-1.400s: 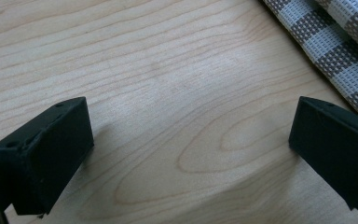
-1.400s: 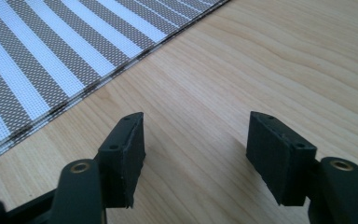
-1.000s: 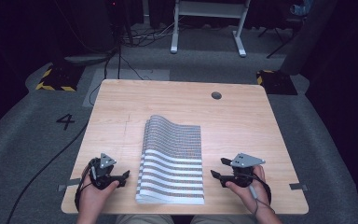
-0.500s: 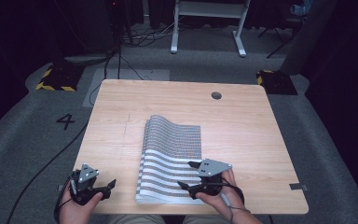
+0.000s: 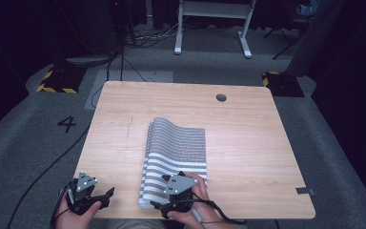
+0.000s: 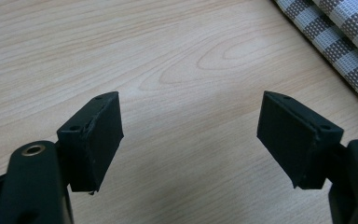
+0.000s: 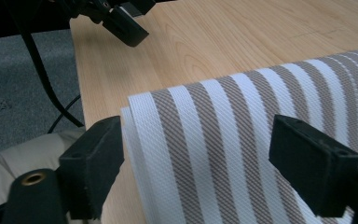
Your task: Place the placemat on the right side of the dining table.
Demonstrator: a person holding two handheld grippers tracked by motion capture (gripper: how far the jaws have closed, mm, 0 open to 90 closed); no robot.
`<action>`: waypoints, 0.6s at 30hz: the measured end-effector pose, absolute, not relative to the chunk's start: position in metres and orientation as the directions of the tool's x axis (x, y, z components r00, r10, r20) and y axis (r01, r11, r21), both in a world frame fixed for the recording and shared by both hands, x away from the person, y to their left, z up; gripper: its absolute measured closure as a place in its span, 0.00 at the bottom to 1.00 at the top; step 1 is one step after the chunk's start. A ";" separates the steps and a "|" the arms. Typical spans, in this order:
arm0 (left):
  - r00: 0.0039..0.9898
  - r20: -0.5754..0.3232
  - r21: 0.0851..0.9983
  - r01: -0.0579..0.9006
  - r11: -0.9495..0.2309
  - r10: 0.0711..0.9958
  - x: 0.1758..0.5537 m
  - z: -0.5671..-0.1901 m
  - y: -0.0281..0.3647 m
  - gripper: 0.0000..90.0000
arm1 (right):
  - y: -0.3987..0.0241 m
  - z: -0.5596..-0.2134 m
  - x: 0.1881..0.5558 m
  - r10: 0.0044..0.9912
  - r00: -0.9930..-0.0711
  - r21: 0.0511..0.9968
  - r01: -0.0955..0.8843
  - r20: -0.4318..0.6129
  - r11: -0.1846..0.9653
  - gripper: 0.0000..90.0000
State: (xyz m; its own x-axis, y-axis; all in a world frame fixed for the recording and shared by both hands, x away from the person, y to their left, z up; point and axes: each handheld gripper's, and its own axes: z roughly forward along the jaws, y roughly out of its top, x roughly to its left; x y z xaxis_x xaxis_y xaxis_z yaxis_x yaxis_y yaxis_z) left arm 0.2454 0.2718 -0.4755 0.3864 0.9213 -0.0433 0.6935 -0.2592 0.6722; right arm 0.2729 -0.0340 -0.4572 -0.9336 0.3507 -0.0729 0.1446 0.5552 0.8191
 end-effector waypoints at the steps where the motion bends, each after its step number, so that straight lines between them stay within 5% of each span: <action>1: 0.381 -0.046 0.673 0.695 -0.254 0.923 0.244 -0.475 0.273 0.25 | -0.029 -0.459 0.271 0.351 -0.934 0.822 0.144 -0.072 0.551 0.18; 18: 0.385 -0.043 0.664 0.701 -0.262 0.922 0.250 -0.479 0.272 0.25 | 0.015 -0.474 0.266 0.421 -0.886 0.790 0.114 -0.194 0.603 0.17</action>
State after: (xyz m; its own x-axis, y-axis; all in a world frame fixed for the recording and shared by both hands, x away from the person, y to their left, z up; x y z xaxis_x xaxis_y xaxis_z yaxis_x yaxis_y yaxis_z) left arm 0.2497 0.2717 -0.4791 0.3851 0.9219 -0.0425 0.7006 -0.2620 0.6637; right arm 0.2659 0.0150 -0.4736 -0.8862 0.4208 -0.1939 0.1136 0.6030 0.7896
